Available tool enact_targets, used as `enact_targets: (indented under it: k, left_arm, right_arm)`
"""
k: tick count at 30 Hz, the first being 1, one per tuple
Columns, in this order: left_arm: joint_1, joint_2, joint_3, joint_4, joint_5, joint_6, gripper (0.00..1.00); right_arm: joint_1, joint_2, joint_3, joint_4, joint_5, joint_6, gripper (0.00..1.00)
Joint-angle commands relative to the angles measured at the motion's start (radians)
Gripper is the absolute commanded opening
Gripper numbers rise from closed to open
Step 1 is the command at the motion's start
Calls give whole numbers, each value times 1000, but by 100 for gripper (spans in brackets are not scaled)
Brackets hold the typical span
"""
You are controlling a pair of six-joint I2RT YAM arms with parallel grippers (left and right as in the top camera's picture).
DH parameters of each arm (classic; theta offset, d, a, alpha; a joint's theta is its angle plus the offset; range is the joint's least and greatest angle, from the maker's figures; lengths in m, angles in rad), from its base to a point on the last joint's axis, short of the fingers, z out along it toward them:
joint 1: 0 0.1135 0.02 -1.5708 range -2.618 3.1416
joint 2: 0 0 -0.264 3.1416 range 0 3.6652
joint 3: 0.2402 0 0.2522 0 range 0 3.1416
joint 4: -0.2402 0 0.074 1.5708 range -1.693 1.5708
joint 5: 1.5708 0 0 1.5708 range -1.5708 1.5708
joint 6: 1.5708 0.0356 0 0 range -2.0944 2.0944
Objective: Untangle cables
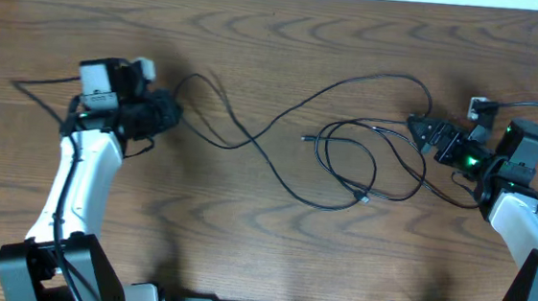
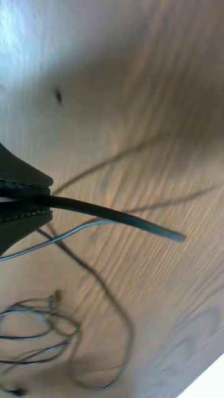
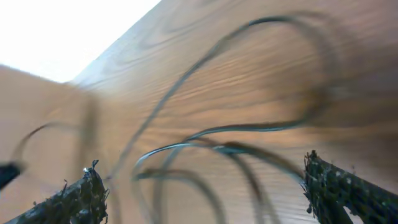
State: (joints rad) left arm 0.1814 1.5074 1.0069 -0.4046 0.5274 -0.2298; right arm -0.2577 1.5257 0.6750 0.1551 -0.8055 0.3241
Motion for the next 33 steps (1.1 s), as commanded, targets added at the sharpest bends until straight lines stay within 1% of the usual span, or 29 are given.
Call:
enact_targets:
  k: [1,5,7,11,14,17,21,26,33]
  left_arm:
    - [-69,-6,21,31,42,103,8]
    - [-103,-6,21,55,37,103,8]
    - [-111,-6,21,55,26,103,8]
    - [-122,-6,21,47,-35,108,8]
    - [-122,-6,21,47,-35,107,8]
    - [-122,-6,21,43,-35,106,8]
    - [-122,-6,21,40,-51,106,8]
    - [-122,-6,21,37,-69,106,8]
    - [-122,-6,21,34,-69,101,8]
  right_arm:
    - [8,-13,16,5,-228,-46,99]
    - [59,-13,16,-11,-224,-83,99]
    - [106,-13,16,-25,-192,-103,99]
    - [220,-13,16,-44,-51,-133,99]
    - [302,-13,16,-43,83,-131,96]
    - [353,-13,16,-43,161,-130,95]
    - [398,-13,16,-49,218,-115,95]
    - [452,-13,16,-108,316,-116,98]
    - [462,-13,16,-142,339,-116,98]
